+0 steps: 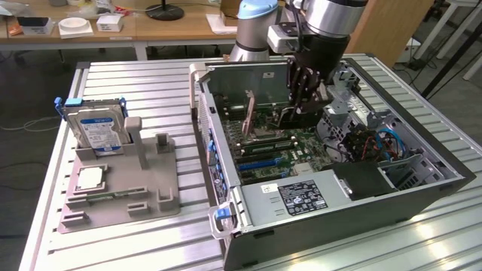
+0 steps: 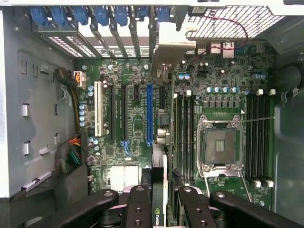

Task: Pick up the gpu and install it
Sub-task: 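Insert the gpu into the slot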

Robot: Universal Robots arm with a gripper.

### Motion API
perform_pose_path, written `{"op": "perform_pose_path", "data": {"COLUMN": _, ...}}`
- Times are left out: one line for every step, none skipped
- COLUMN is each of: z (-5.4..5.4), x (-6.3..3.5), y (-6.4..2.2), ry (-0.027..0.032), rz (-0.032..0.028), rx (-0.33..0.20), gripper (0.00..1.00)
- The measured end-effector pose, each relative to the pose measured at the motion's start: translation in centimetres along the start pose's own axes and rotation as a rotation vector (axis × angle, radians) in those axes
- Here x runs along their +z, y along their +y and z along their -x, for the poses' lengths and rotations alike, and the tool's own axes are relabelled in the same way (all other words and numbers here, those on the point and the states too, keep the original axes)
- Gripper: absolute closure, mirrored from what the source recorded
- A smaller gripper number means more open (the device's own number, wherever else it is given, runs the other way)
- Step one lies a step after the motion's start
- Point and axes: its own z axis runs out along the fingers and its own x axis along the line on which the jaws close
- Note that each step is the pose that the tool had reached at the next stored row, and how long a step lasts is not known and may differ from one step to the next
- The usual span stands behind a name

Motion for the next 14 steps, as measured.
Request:
{"op": "perform_pose_path", "data": {"z": 0.0, "x": 0.10, "y": 0.01, "ry": 0.0001, "rz": 0.0000, "rx": 0.000, "gripper": 0.74}}
{"op": "perform_pose_path", "data": {"z": 0.0, "x": 0.22, "y": 0.01, "ry": 0.0004, "rz": 0.0000, "rx": 0.000, "gripper": 0.74}}
{"op": "perform_pose_path", "data": {"z": 0.0, "x": 0.36, "y": 0.01, "ry": 0.0007, "rz": 0.0000, "rx": 0.000, "gripper": 0.74}}
{"op": "perform_pose_path", "data": {"z": 0.0, "x": 0.53, "y": 0.01, "ry": 0.0013, "rz": -0.0001, "rx": -0.001, "gripper": 0.74}}
{"op": "perform_pose_path", "data": {"z": 0.0, "x": 0.69, "y": 0.02, "ry": 0.0017, "rz": 0.0000, "rx": -0.001, "gripper": 0.74}}
{"op": "perform_pose_path", "data": {"z": 0.0, "x": 0.84, "y": 0.03, "ry": 0.0026, "rz": -0.0002, "rx": -0.001, "gripper": 0.74}}
{"op": "perform_pose_path", "data": {"z": 0.0, "x": 0.98, "y": 0.06, "ry": 0.0042, "rz": -0.0003, "rx": -0.001, "gripper": 0.74}}
{"op": "perform_pose_path", "data": {"z": 0.0, "x": 1.11, "y": 0.09, "ry": 0.0064, "rz": -0.0006, "rx": -0.001, "gripper": 0.74}}
{"op": "perform_pose_path", "data": {"z": 0.0, "x": 1.24, "y": 0.13, "ry": 0.0087, "rz": -0.0010, "rx": -0.001, "gripper": 0.74}}
{"op": "perform_pose_path", "data": {"z": 0.0, "x": 1.38, "y": 0.16, "ry": 0.0106, "rz": -0.0013, "rx": -0.001, "gripper": 0.74}}
{"op": "perform_pose_path", "data": {"z": 0.0, "x": 1.52, "y": 0.19, "ry": 0.0121, "rz": -0.0014, "rx": -0.001, "gripper": 0.74}}
{"op": "perform_pose_path", "data": {"z": 0.0, "x": 1.59, "y": 0.19, "ry": 0.0136, "rz": -0.0014, "rx": -0.002, "gripper": 0.74}}
{"op": "perform_pose_path", "data": {"z": 0.0, "x": 1.59, "y": 0.19, "ry": 0.0140, "rz": -0.0012, "rx": -0.002, "gripper": 0.74}}
{"op": "perform_pose_path", "data": {"z": 0.0, "x": 1.59, "y": 0.19, "ry": 0.0140, "rz": -0.0013, "rx": -0.002, "gripper": 0.74}}
